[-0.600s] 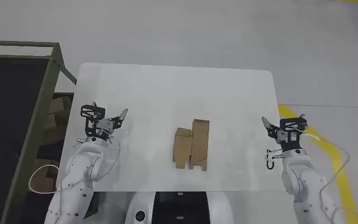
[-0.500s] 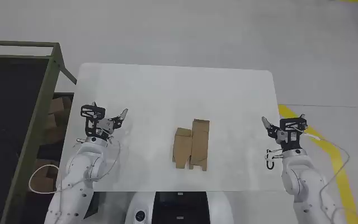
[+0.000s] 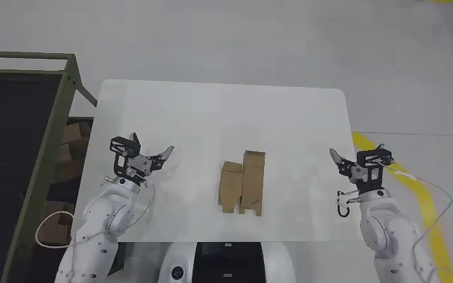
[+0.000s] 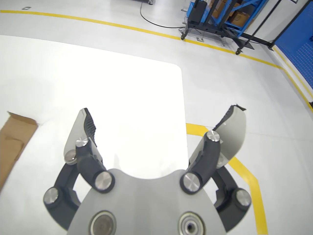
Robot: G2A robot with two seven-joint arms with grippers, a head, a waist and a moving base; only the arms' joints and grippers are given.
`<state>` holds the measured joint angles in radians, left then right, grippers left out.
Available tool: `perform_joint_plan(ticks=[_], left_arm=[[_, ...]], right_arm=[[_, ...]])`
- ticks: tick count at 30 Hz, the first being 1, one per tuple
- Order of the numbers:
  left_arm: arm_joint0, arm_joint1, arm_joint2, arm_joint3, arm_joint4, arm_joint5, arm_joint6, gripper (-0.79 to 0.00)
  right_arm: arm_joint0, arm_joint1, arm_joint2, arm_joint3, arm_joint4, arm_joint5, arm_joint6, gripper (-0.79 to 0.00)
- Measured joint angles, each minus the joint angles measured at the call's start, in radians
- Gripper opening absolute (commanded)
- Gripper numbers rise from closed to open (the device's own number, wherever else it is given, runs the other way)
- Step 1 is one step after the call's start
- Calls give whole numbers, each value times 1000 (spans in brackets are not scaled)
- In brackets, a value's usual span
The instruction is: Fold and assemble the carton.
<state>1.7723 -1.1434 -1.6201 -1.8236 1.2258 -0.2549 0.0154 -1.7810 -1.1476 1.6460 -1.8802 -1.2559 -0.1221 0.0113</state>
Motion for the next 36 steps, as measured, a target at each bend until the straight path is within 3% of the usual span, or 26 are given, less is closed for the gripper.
perform_joint_plan(ticks=[5,9,25,36], left_arm=[[7,13,-48,-10,-89,-204,-65,0],[7,19,-73,-18,-145,-292,-106,0],[10,21,-76,-31,-135,-286,-124,0],[-3,31,-37,22,-344,-409,-341,0]], right_arm=[[-52,9,50,-47,37,-186,-67,0],[-70,14,82,-60,49,-276,-87,0],[-82,14,92,-68,30,-261,-79,0],[-123,7,35,-56,109,-303,-99,0]])
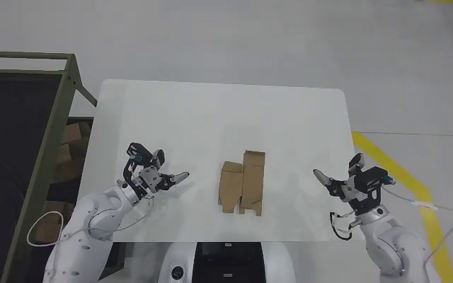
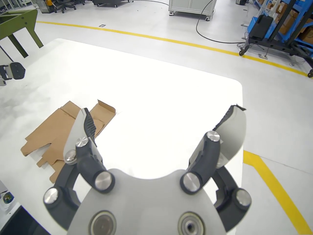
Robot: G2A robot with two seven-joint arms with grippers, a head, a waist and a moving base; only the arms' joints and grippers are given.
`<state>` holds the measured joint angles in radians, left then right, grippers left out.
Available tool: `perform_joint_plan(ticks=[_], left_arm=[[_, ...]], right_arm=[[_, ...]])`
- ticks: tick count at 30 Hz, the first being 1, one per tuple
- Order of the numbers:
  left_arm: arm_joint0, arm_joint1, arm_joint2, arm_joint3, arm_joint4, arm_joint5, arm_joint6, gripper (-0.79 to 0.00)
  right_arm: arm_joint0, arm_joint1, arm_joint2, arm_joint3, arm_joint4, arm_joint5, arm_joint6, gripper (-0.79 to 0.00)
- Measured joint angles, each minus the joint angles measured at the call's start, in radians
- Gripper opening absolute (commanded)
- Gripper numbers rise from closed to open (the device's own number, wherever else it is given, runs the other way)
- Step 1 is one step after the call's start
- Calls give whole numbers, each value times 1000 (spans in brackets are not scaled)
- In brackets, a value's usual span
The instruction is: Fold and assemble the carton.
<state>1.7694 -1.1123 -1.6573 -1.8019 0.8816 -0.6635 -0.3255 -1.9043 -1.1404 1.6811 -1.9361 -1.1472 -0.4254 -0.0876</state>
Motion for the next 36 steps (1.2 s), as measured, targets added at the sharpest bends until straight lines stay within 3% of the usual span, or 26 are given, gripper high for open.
perform_joint_plan(ticks=[13,17,26,36], left_arm=[[-9,-1,19,13,-46,3,-16,0],[-69,-1,67,42,-155,47,-125,0],[-215,8,152,110,-407,96,-417,0],[-221,8,158,110,-411,99,-434,0]], right_arm=[[6,-1,-8,4,13,-3,9,0],[26,-2,-30,3,61,-22,61,0],[98,13,-32,17,195,-207,266,0],[101,14,-28,17,221,-203,278,0]])
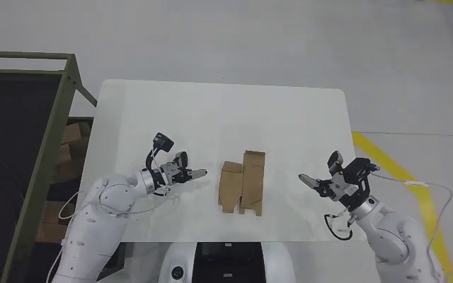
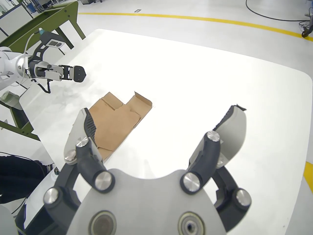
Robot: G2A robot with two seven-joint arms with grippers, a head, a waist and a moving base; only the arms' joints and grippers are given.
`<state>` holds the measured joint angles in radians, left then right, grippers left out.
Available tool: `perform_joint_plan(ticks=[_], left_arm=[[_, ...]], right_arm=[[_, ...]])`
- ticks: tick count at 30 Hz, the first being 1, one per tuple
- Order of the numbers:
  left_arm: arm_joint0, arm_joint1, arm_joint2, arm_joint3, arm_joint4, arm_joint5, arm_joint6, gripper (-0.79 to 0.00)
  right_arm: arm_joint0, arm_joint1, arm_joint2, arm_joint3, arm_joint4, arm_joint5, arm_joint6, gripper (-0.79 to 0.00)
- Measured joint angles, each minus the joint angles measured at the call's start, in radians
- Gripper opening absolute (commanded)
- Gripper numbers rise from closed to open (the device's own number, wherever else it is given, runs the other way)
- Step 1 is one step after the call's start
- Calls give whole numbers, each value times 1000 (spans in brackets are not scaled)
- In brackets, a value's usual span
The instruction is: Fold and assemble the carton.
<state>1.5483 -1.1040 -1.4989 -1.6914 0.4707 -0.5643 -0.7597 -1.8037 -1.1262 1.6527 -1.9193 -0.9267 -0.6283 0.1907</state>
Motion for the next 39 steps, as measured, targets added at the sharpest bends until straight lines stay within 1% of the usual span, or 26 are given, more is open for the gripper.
perform_joint_plan(ticks=[2,4,8,11,14,20,25,30,39], left_arm=[[6,0,17,-2,-31,-22,-11,0],[1,2,34,6,-94,-40,-54,0],[-41,4,82,34,-188,5,-152,0],[-73,3,124,49,-198,52,-194,0],[-106,1,166,67,-219,88,-229,0],[-151,-3,230,96,-222,155,-243,0],[-173,-6,262,124,-241,198,-230,0],[-187,-8,284,155,-307,188,-236,0],[-228,-13,333,211,-343,203,-231,0]], right_arm=[[3,-1,-3,6,10,12,0,0],[12,0,-11,17,22,19,14,0],[42,5,-23,63,112,-51,79,0],[63,10,-22,90,160,-89,124,0],[83,15,-23,110,198,-106,158,0],[110,21,-33,135,241,-120,198,0],[119,25,-37,148,254,-128,202,0],[119,28,-35,156,269,-143,197,0],[120,34,-41,164,278,-150,192,0]])
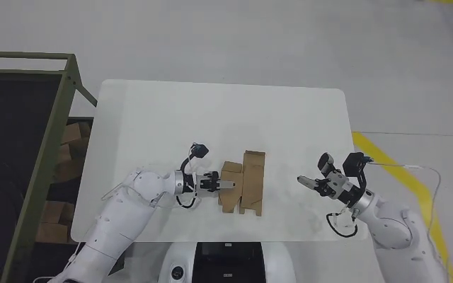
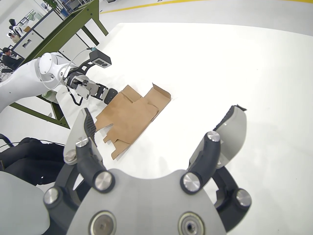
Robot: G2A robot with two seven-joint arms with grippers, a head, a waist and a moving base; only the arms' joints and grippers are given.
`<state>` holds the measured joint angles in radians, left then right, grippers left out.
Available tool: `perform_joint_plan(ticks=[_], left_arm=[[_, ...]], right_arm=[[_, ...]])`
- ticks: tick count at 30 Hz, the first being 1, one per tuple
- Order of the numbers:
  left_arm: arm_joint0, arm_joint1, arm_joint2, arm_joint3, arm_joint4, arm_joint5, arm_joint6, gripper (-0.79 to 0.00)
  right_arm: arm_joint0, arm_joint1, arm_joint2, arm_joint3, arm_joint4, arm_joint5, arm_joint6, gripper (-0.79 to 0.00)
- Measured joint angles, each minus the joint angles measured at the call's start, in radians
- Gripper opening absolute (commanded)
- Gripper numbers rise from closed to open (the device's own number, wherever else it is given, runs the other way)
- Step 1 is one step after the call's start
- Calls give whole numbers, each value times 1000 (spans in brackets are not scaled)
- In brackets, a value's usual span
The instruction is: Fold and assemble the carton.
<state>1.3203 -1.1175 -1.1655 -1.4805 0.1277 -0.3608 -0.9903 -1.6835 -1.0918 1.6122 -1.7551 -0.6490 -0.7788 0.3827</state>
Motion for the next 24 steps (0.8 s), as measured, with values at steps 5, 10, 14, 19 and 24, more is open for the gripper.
perform_joint_plan(ticks=[5,10,14,19,24], left_arm=[[-27,-3,25,32,-17,19,1,-80],[-52,-6,46,64,-22,56,-5,-166],[-67,-8,60,81,-29,83,3,-197],[-78,-9,71,90,-42,102,-3,-456],[-88,-9,83,98,-41,129,2,-610]], right_arm=[[3,3,-7,4,8,-10,1,0],[7,6,-11,8,11,-15,0,0],[8,9,-12,12,14,-21,-4,0],[10,13,-13,19,18,-29,-10,0],[11,16,-14,24,23,-37,-13,0]])
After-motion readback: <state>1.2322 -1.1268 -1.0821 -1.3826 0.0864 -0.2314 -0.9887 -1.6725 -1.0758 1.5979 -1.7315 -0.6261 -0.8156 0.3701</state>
